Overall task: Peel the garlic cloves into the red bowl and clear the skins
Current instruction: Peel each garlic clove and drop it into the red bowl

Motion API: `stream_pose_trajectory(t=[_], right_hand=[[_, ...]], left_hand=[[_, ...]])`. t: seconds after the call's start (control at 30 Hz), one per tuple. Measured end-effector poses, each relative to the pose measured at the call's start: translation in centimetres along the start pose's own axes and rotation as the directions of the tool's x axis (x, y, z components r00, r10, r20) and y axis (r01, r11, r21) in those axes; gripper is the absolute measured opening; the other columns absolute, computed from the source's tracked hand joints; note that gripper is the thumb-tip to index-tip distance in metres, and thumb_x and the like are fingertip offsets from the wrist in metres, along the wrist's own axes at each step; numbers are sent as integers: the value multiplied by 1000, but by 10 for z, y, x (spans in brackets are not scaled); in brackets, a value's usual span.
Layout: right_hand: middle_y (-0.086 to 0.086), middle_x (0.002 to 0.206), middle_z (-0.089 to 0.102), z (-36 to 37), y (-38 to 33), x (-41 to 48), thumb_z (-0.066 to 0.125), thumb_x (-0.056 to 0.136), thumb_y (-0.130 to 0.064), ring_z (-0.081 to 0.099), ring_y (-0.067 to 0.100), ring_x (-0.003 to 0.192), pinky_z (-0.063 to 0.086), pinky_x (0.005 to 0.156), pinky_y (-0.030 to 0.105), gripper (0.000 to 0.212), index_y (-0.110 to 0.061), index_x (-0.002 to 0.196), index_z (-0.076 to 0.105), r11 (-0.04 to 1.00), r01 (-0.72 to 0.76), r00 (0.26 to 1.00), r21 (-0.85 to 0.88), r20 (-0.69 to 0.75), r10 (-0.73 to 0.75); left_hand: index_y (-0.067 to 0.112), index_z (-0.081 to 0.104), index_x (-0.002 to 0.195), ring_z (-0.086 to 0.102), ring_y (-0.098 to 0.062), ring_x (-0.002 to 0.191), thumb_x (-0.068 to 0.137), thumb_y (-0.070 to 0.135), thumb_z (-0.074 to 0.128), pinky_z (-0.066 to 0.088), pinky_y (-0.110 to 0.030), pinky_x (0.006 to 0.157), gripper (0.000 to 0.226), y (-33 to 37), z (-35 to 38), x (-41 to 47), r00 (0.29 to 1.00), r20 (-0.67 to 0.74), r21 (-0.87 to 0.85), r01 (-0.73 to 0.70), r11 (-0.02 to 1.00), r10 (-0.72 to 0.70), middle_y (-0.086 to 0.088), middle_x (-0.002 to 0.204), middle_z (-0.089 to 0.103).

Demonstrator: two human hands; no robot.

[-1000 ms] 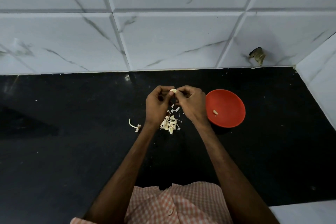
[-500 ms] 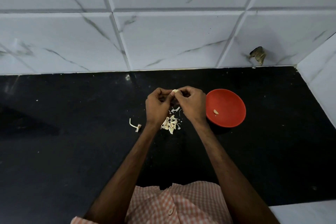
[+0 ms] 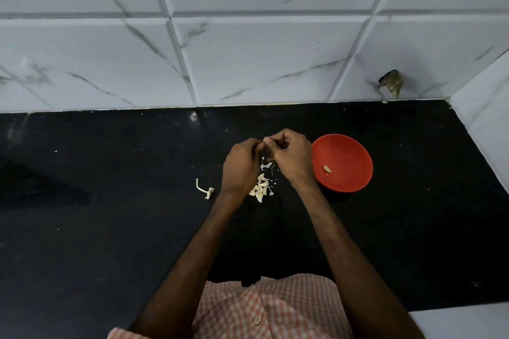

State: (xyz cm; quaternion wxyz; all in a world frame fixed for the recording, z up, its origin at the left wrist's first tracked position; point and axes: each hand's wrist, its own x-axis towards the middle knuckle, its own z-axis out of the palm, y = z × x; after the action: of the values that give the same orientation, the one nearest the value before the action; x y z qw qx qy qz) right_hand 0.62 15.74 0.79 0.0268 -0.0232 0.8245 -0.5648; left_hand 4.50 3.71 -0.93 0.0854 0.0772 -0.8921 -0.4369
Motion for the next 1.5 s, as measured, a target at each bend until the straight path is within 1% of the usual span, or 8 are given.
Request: stream_pose_trajectory(t=[0.17, 0.47, 0.57, 0.63, 0.83, 1.07, 1.2, 1.5], right_hand=[[2, 63, 68, -2, -9, 6, 67, 94, -7, 63, 14, 54, 53, 49, 25, 20, -6, 74, 62, 920, -304, 952, 246, 98, 288], [5, 62, 62, -3, -14, 4, 63, 95, 0, 59, 6, 49, 52, 48, 21, 22, -5, 75, 60, 826, -424, 896, 372, 303, 323], [1, 58, 58, -3, -8, 6, 59, 98, -3, 49, 2, 39, 42, 40, 14, 23, -7, 75, 60, 617, -648, 760, 446, 424, 492], [-2, 52, 56, -1, -2, 5, 54, 100, -5, 45, 1, 37, 36, 37, 11, 26, -7, 77, 63, 569, -715, 698, 407, 457, 551], [-3, 48, 48, 4, 9, -3, 41, 103, -3, 33, 2, 31, 23, 26, 15, 28, -5, 82, 59, 358, -819, 569, 449, 551, 611], [2, 65, 61, 13, 1, -11, 63, 95, -2, 55, 8, 53, 38, 47, 17, 27, -14, 73, 51, 975, -177, 978, 133, 134, 160], [-5, 67, 68, 6, -5, -8, 68, 92, -4, 66, 2, 64, 51, 58, 17, 16, -6, 81, 56, 977, 211, 960, -9, 192, -205], [2, 95, 68, 4, -3, -5, 73, 90, -10, 65, 4, 86, 50, 75, 14, 10, -4, 97, 70, 959, 277, 954, -54, 130, -268]], left_hand=[[21, 48, 82, 50, -8, 65, 107, 29, 42, 31, -26, 56, 27, 4, -1, 0, 999, 45, 99, -16, 995, 11, 7, 75, 54], [12, 54, 72, 51, -7, 55, 109, 19, 40, 42, -17, 50, 39, 11, -13, -5, 904, 323, -692, 428, 581, -282, 0, 63, 58], [17, 52, 74, 50, -15, 64, 107, 26, 46, 37, -29, 55, 35, -1, -13, -2, 994, 92, -83, 61, 995, -54, 6, 66, 54], [18, 56, 82, 51, -17, 73, 104, 26, 50, 33, -30, 54, 23, -10, -12, -2, 986, 77, 330, -167, 929, 150, 7, 74, 57], [16, 64, 88, 52, -16, 78, 89, 14, 63, 27, -22, 42, 3, -30, -14, -4, 896, 141, 474, -435, 766, 422, 6, 79, 62], [17, 50, 73, 46, -11, 60, 106, 30, 47, 32, -29, 55, 35, -11, -9, -5, 999, 51, 41, -15, 999, 13, 7, 63, 51], [17, 47, 68, 36, -3, 50, 108, 21, 42, 32, -17, 47, 40, 1, -14, -6, 928, 270, -642, 371, 671, -255, 11, 54, 41], [25, 47, 60, 28, -4, 47, 106, 33, 43, 24, -18, 40, 46, 7, -18, -6, 888, 326, -684, 458, 568, -324, 10, 55, 35]])
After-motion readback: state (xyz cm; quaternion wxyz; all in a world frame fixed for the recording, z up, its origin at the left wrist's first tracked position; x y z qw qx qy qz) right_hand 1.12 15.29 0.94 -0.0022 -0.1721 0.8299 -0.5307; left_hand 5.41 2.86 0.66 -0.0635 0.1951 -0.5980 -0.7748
